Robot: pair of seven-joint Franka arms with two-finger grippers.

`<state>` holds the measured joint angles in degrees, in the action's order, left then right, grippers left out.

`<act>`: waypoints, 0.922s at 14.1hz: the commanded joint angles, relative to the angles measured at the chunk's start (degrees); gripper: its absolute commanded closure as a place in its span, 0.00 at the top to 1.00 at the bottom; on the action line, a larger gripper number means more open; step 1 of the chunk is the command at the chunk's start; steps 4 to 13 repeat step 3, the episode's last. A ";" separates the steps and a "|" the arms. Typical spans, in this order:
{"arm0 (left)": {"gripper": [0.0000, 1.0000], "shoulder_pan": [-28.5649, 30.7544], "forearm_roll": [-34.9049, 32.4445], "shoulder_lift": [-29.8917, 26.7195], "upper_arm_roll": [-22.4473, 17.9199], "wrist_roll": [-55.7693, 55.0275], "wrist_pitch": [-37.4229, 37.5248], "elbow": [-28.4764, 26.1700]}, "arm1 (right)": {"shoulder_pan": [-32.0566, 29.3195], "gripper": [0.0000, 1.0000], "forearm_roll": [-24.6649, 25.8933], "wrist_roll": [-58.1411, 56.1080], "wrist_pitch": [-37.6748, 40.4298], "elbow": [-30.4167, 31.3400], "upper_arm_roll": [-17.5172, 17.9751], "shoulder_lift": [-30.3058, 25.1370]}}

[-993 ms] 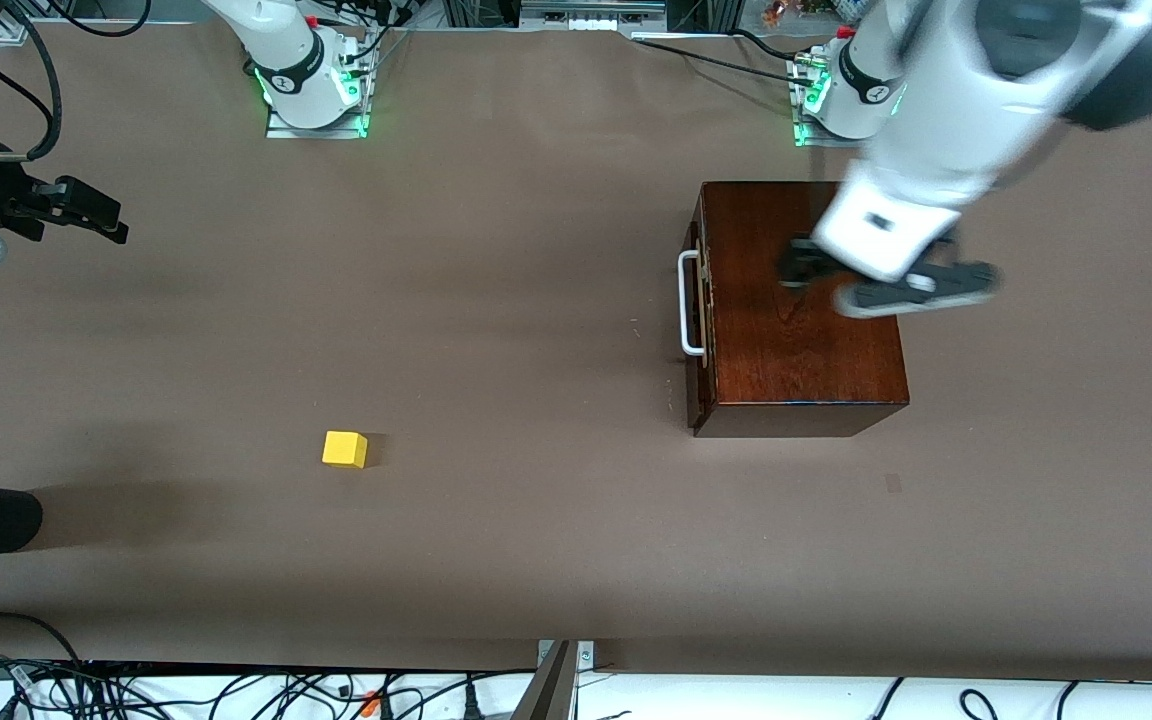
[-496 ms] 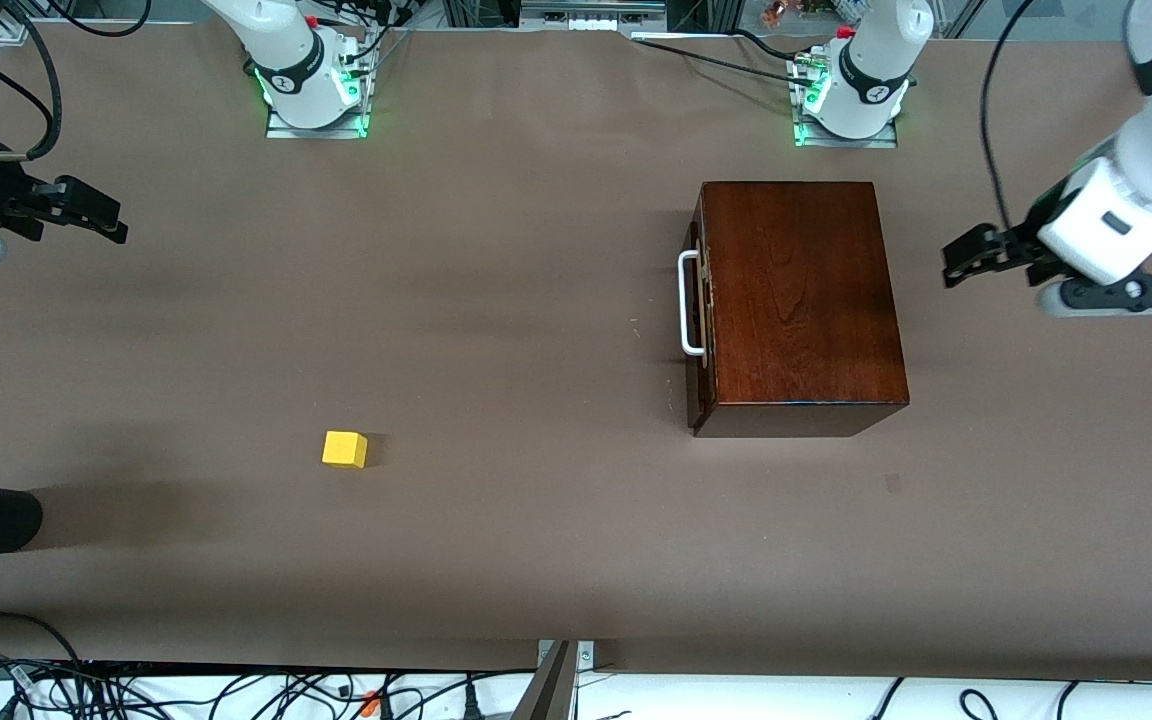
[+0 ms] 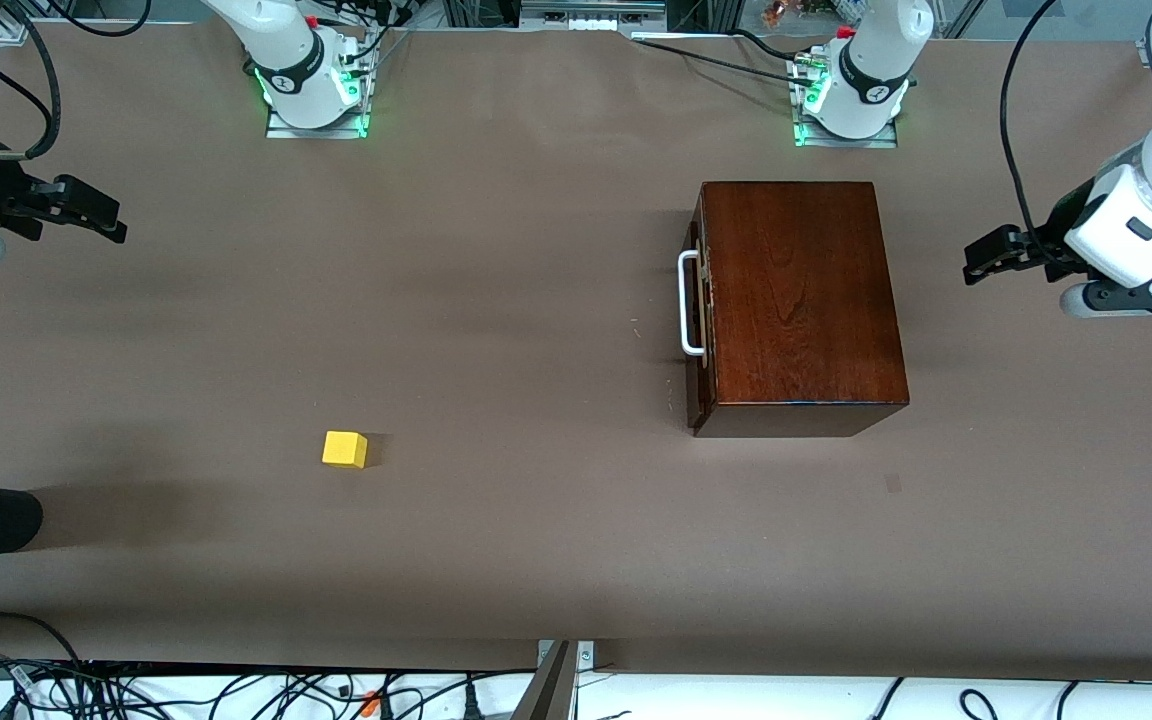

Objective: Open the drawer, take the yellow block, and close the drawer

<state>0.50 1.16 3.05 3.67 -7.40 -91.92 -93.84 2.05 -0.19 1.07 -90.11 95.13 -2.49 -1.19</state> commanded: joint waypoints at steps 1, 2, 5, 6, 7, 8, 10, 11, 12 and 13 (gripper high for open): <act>1.00 0.29 0.34 -0.50 0.46 1.34 0.17 1.02 | -1.00 1.00 0.36 -0.98 0.28 -0.12 0.82 -0.56; 1.00 0.20 0.42 -0.41 0.55 1.43 0.51 1.03 | -1.00 1.00 0.36 -0.98 0.28 -0.12 0.82 -0.56; 1.00 0.29 0.51 -0.41 0.55 1.52 1.39 1.03 | -1.00 1.00 0.36 -0.98 0.19 -0.12 0.82 -0.56; 1.00 0.29 0.51 -0.41 0.55 1.52 1.39 1.03 | -1.00 1.00 0.36 -0.98 0.19 -0.12 0.82 -0.56; 1.00 0.29 0.51 -0.41 0.55 1.52 1.39 1.03 | -1.00 1.00 0.36 -0.98 0.19 -0.12 0.82 -0.56; 1.00 0.29 0.51 -0.41 0.55 1.52 1.39 1.03 | -1.00 1.00 0.36 -0.98 0.19 -0.12 0.82 -0.56; 1.00 0.29 0.51 -0.41 0.55 1.52 1.39 1.03 | -1.00 1.00 0.36 -0.98 0.19 -0.12 0.82 -0.56; 1.00 0.29 0.51 -0.41 0.55 1.52 1.39 1.03 | -1.00 1.00 0.36 -0.98 0.19 -0.12 0.82 -0.56; 1.00 0.29 0.51 -0.41 0.55 1.52 1.39 1.03 | -1.00 1.00 0.36 -0.98 0.19 -0.12 0.82 -0.56; 1.00 0.29 0.51 -0.41 0.55 1.52 1.39 1.03 | -1.00 1.00 0.36 -0.98 0.19 -0.12 0.82 -0.56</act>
